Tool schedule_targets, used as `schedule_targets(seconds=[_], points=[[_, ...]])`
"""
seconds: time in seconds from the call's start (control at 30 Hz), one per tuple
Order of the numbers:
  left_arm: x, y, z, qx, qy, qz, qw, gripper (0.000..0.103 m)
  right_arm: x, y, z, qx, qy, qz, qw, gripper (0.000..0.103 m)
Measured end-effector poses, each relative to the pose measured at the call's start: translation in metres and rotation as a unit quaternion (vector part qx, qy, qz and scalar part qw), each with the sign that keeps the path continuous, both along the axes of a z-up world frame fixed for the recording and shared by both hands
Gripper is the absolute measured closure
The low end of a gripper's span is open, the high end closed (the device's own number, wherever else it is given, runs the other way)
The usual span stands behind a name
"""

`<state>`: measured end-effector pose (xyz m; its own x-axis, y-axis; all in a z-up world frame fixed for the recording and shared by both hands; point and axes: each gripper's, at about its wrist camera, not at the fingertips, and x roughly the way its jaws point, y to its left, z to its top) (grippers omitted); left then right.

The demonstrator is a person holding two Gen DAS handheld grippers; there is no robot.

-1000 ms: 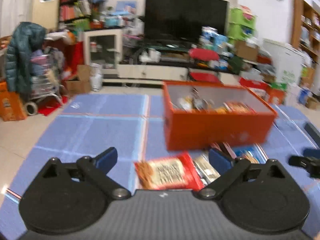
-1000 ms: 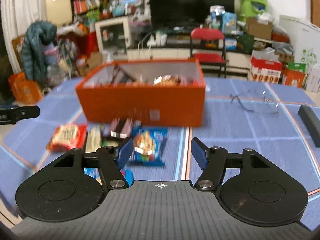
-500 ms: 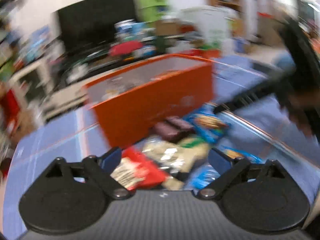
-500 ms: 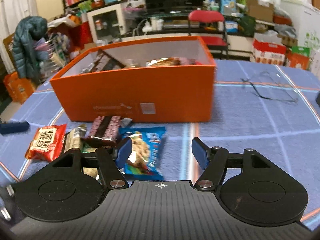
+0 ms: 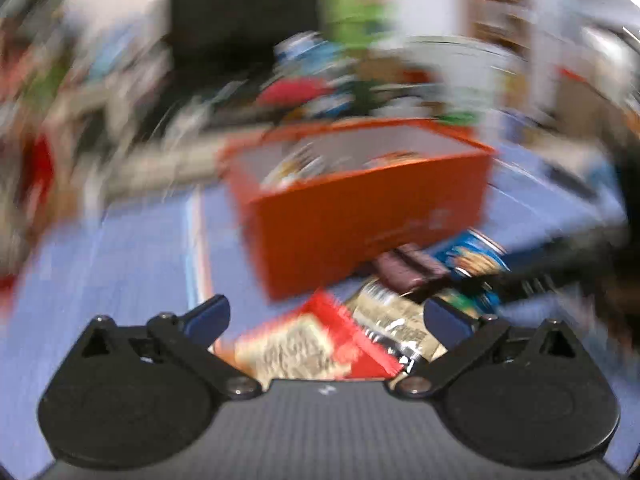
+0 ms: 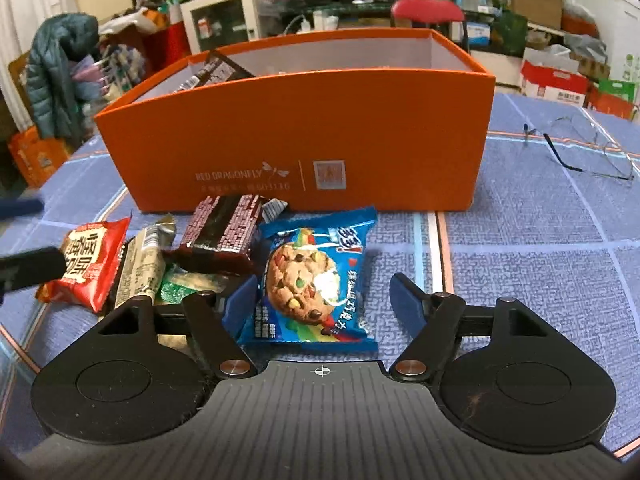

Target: Organize snacks

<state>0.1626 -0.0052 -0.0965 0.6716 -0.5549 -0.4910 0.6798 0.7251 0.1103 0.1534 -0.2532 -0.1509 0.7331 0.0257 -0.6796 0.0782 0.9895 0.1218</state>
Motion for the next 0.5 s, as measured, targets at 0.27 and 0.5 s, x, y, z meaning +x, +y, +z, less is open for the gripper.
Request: schedule_targets(seconds=[0.27, 0.5], points=[[0.023, -0.001, -0.013, 0.118, 0.006, -0.216, 0.9693, 0.001, 0.001, -0.002, 0.000, -0.006, 0.004, 0.025, 1.000, 0.043], [0.068, 0.001, -0.028, 0.122, 0.054, -0.232, 0.9634, 0.001, 0.005, -0.003, 0.001, -0.009, 0.006, 0.032, 0.999, 0.042]])
